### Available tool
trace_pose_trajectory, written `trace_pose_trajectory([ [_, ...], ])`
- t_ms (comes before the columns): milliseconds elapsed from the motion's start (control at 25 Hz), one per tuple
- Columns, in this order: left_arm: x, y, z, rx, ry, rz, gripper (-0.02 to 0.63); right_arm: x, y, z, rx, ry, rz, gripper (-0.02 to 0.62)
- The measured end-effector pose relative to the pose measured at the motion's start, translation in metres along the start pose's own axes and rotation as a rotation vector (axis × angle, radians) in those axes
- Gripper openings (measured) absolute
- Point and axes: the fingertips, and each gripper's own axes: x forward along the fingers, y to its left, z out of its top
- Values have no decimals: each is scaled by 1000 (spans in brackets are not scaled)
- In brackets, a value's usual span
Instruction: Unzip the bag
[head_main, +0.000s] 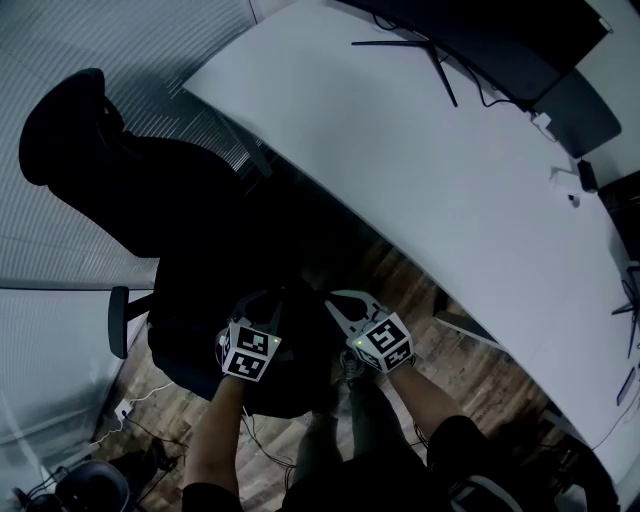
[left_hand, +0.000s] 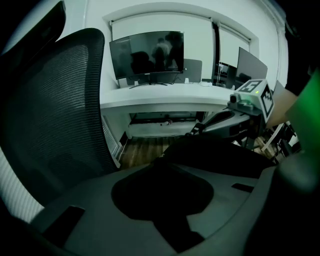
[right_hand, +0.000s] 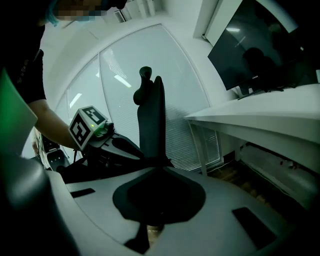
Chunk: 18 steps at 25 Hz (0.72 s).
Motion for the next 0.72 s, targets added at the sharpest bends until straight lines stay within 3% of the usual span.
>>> trace_pose_trajectory([
  [360, -3, -7, -4, 108, 37, 72, 72, -23, 29, -2, 22, 40, -106, 44],
  [720, -7, -10, -9, 113, 56, 91, 69, -44, 60, -7, 16, 63, -155, 44],
])
